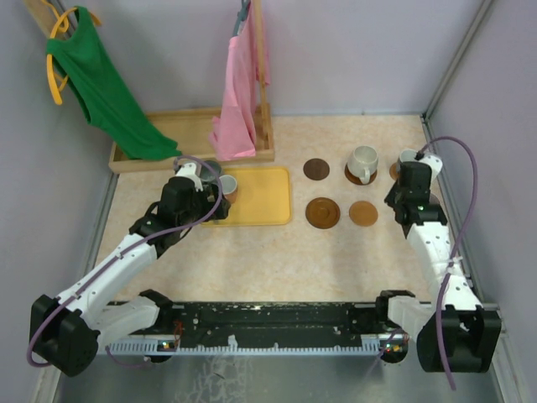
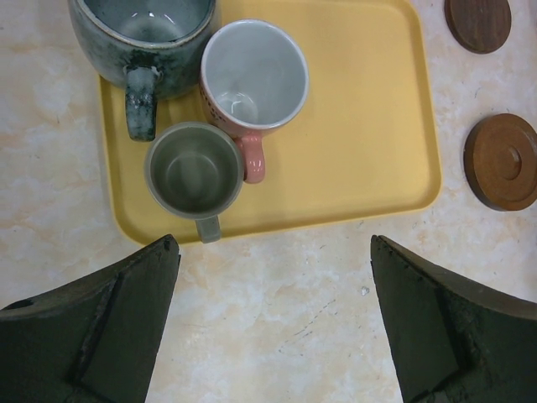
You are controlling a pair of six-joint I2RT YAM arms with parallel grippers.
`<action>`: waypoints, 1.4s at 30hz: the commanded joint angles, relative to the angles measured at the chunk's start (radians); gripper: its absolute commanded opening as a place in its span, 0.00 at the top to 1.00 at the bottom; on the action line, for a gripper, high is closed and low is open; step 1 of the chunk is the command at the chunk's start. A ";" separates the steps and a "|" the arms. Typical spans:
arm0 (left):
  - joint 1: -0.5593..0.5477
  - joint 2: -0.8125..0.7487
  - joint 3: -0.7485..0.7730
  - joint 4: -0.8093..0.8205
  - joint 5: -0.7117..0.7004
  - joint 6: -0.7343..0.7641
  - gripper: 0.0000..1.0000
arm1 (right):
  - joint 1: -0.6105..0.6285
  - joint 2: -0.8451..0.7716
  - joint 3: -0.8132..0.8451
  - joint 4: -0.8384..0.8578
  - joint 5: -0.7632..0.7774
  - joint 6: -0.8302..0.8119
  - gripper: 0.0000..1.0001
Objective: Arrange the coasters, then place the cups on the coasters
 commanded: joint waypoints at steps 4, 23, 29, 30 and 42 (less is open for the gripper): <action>0.006 -0.018 0.035 0.016 -0.051 0.003 0.00 | 0.106 0.022 0.077 0.050 -0.105 -0.012 0.96; -0.006 0.144 0.194 -0.140 -0.155 0.005 0.00 | 0.353 0.035 0.028 0.137 -0.125 0.049 0.93; -0.004 0.114 0.142 -0.125 -0.178 -0.036 0.00 | 0.611 0.218 0.129 0.210 -0.037 0.071 0.93; -0.004 0.108 0.130 -0.119 -0.177 -0.038 0.00 | 0.646 0.262 0.175 0.218 -0.027 0.073 0.93; 0.031 0.011 0.092 -0.132 -0.249 -0.096 0.00 | 0.836 0.760 0.619 0.206 -0.070 0.134 0.92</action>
